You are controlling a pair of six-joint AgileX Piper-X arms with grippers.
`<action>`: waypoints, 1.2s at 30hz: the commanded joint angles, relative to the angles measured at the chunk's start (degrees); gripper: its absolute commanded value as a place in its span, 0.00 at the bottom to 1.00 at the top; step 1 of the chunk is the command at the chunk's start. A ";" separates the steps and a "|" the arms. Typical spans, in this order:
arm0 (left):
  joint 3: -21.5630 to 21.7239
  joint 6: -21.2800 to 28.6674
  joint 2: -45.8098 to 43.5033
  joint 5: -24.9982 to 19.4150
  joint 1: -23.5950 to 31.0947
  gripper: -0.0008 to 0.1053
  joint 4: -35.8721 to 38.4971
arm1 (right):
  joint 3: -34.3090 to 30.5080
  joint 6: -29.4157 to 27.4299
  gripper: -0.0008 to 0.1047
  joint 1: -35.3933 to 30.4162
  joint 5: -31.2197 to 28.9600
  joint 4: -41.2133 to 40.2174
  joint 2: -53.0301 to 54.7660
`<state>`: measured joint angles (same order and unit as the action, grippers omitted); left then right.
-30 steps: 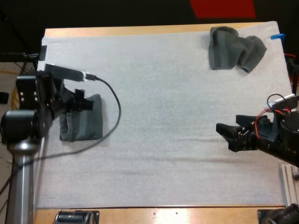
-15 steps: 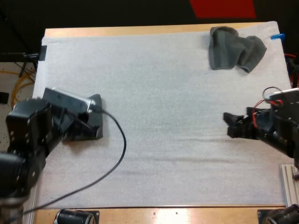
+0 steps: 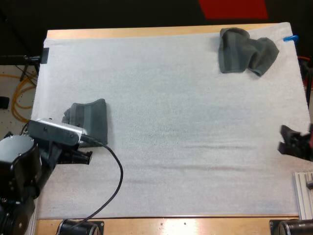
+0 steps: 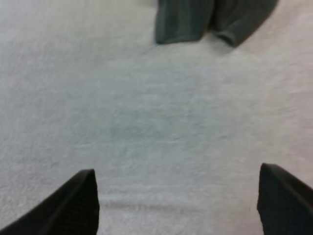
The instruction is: Pick towel from pile fold and stack
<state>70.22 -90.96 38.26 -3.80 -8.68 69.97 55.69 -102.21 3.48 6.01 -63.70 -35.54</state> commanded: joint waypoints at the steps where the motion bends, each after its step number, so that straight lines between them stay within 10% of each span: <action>1: -0.09 -0.46 -0.72 -1.00 0.03 0.54 0.27 | 0.63 -1.36 0.63 -0.84 -0.24 -0.99 1.44; 23: -14.84 -3.57 -22.53 -8.30 0.03 0.54 0.46 | 0.64 -4.26 0.63 -1.68 -7.42 -8.56 19.24; 36: -15.69 -2.17 -41.37 -7.99 0.03 0.54 4.77 | -0.36 -4.09 0.63 -1.68 -7.42 -6.88 35.89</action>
<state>54.57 -93.03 -0.88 -11.25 -8.68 73.93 55.50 -106.10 2.01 -1.12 -71.29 -0.45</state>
